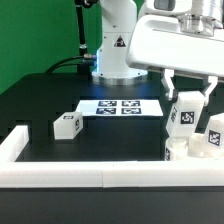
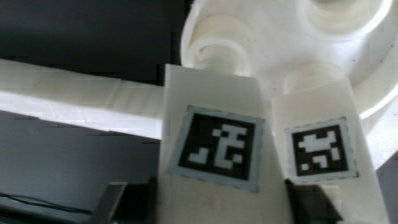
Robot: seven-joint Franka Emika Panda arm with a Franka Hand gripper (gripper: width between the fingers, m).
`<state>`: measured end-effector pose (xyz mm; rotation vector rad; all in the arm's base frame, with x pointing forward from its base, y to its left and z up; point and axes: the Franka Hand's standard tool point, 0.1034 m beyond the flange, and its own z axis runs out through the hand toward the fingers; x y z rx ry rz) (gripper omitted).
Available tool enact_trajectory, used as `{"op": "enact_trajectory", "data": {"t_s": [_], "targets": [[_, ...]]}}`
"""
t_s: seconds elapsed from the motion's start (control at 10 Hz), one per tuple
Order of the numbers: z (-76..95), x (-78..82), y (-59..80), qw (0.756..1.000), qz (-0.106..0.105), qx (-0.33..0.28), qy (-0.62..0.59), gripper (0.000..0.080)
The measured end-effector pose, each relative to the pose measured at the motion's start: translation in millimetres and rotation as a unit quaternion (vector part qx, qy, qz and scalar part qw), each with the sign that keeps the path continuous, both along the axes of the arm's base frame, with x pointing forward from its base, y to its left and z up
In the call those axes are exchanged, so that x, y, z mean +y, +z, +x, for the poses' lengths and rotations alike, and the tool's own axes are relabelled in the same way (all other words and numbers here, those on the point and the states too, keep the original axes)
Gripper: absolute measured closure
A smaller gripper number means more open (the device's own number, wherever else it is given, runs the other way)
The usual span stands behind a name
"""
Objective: Assemble stool
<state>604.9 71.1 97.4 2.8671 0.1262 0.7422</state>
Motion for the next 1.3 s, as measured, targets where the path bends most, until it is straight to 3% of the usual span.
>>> {"op": "enact_trajectory", "data": {"t_s": [0.4, 1.0, 1.1, 1.2, 1.3], "targets": [[-3.0, -0.6, -12.8, 1.0, -0.006, 0.004, 0.002, 0.0475], [-0.8, -1.0, -13.1, 1.0, -0.005, -0.013, 0.0, 0.0475], [-0.9, -1.0, -13.1, 1.0, -0.005, -0.013, 0.0, 0.029], [-0.9, -1.0, -13.2, 1.0, -0.005, -0.013, 0.0, 0.0195], [-0.9, -1.0, -13.2, 1.0, -0.005, -0.013, 0.0, 0.0195]]}}
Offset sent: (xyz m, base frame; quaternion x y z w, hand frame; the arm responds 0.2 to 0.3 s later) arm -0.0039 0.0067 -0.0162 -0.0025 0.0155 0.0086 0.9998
